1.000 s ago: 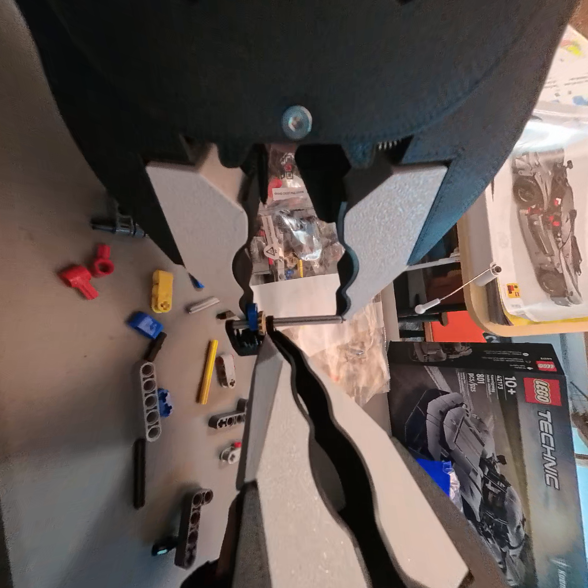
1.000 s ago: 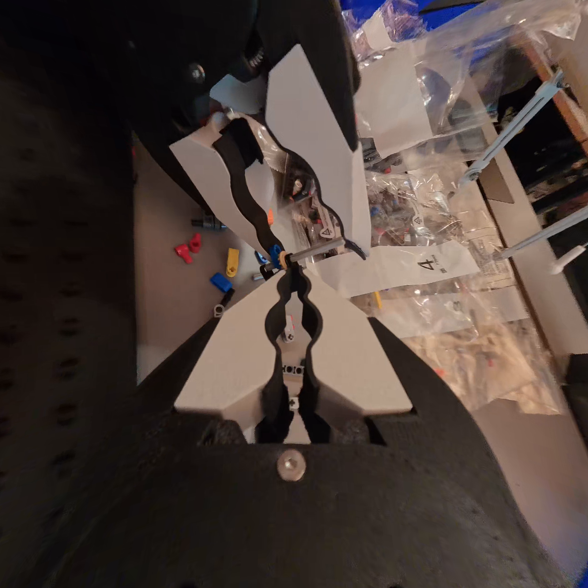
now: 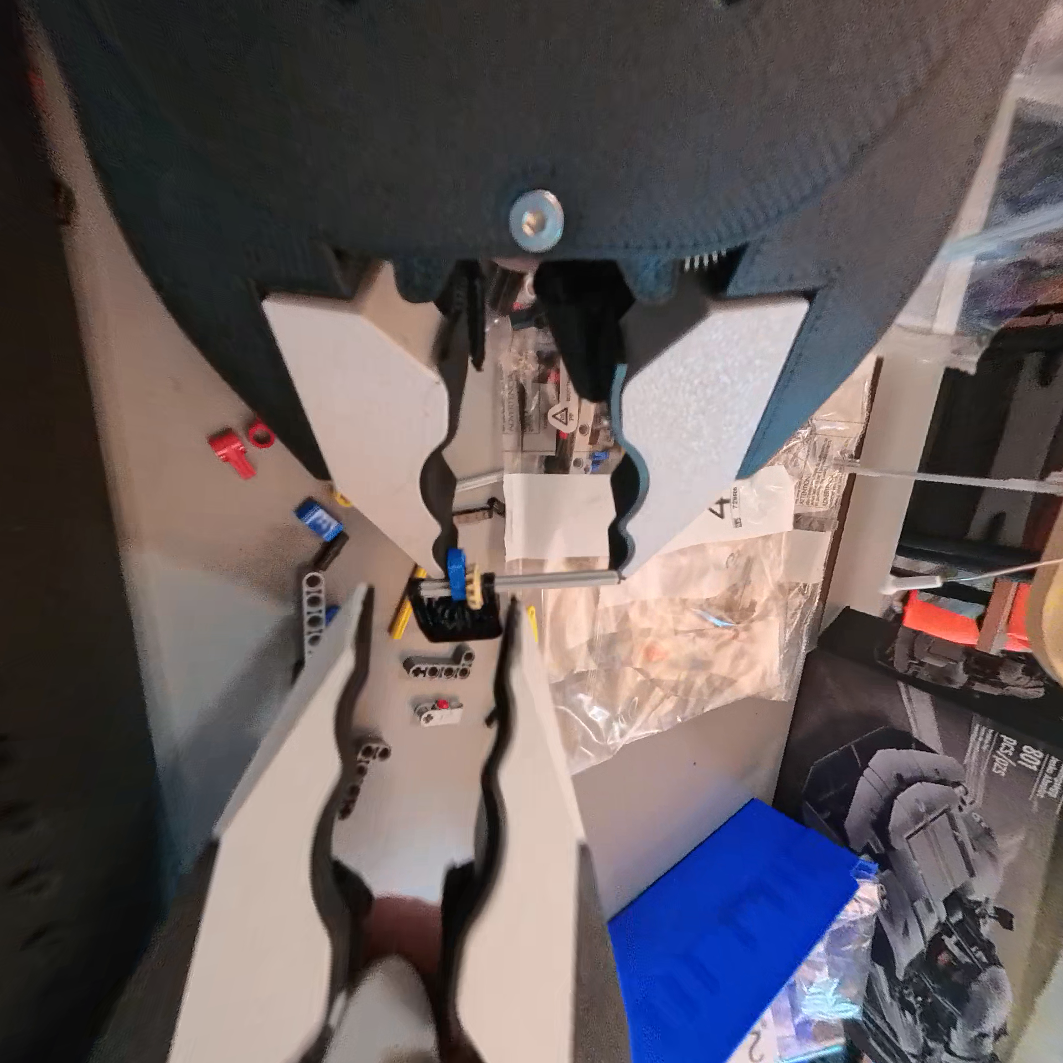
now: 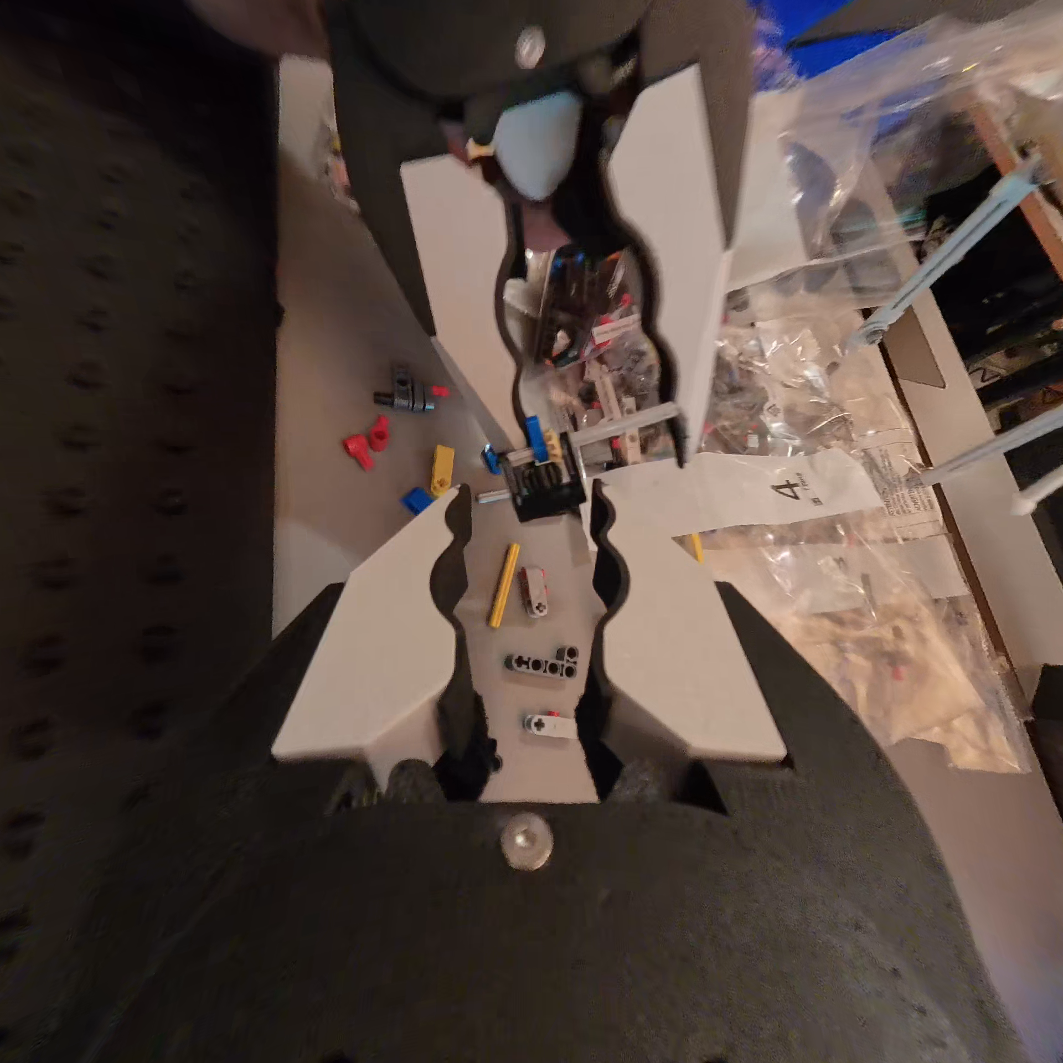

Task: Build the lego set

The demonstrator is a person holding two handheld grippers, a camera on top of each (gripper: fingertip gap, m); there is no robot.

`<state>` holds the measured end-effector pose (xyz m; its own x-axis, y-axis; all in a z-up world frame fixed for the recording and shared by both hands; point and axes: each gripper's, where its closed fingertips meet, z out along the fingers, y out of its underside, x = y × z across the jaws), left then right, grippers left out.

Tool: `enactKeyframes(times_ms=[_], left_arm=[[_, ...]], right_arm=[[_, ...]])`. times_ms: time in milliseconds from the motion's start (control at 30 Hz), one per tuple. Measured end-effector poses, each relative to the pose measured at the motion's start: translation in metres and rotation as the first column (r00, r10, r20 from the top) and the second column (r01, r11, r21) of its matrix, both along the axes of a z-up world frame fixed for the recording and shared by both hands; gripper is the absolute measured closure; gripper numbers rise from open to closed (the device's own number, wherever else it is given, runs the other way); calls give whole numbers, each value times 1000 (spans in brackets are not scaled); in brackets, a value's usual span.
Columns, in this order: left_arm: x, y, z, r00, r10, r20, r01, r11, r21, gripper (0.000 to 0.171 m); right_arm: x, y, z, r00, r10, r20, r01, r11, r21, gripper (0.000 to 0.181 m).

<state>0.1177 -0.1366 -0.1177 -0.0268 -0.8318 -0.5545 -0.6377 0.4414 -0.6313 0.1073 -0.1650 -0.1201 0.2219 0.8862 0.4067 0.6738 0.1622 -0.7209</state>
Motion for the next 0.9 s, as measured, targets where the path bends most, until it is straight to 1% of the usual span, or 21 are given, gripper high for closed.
enactKeyframes(times_ms=[33, 67, 100, 133, 233, 267, 333, 400, 433, 467, 500, 567, 633, 700, 733, 767, 833, 900], left_arm=[[0, 0, 0, 1000, 3, -7, -3, 1000, 2, 119], [-1, 0, -3, 1000, 1, -27, 0, 1000, 8, 119], [-1, -2, -7, 999, -4, -42, 5, 1000, 12, 119], [-1, -2, -8, 999, -5, -48, 6, 1000, 15, 120], [-2, -1, -7, 999, 1, -47, -1, 1000, 9, 120], [-2, -3, -7, 999, -8, -49, 8, 1000, 5, 120], [-4, -9, -14, 995, -46, -85, 45, 999, -20, 120], [-6, -14, -20, 993, -77, -94, 71, 995, -66, 120], [-7, -17, -19, 991, -99, -92, 91, 991, -96, 131], [-8, -34, -20, 977, -189, -94, 173, 972, -159, 168], [-8, -35, -21, 977, -194, -91, 175, 968, -181, 168], [-9, -32, -25, 974, -186, -131, 166, 975, -148, 168], [-7, -31, -27, 977, -170, -132, 149, 976, -156, 166], [-5, -25, -23, 984, -141, -105, 124, 981, -148, 156], [-5, -25, -20, 985, -144, -97, 129, 981, -147, 157], [-6, -28, -18, 983, -162, -87, 149, 978, -143, 166], [-7, -27, -17, 982, -163, -97, 153, 983, -104, 168], [-8, -25, -18, 980, -155, -126, 149, 987, -56, 170]], right_arm=[[-2, 2, -5, 1000, -9, 28, 8, 1000, 14, 141], [-3, 5, -8, 998, -25, 60, 23, 999, 38, 145], [-1, 9, -10, 995, -45, 88, 39, 997, 71, 157], [0, 8, -12, 993, -43, 109, 34, 996, 82, 157], [-1, 10, -10, 992, -67, 106, 60, 996, 69, 157], [-1, 9, -10, 992, -60, 113, 51, 996, 74, 158], [-3, 5, -15, 982, -42, 184, 17, 991, 134, 159], [-5, 2, -21, 976, -14, 215, -13, 992, 123, 158], [-5, 2, -19, 976, -17, 218, -14, 990, 137, 159], [-1, 6, -15, 975, -44, 219, 7, 986, 168, 158], [-1, 4, -15, 978, -27, 205, -5, 988, 151, 159], [-2, 4, -19, 972, -40, 231, 7, 990, 142, 159], [-1, 4, -21, 972, -40, 234, 8, 991, 136, 159], [-2, 5, -14, 984, -39, 175, 19, 993, 114, 159], [-2, 5, -11, 986, -41, 160, 22, 993, 116, 158], [-1, 5, -11, 987, -39, 153, 21, 993, 115, 158], [-2, 3, -12, 990, -27, 142, 14, 996, 93, 158], [-2, 4, -14, 987, -34, 158, 18, 995, 99, 158]])
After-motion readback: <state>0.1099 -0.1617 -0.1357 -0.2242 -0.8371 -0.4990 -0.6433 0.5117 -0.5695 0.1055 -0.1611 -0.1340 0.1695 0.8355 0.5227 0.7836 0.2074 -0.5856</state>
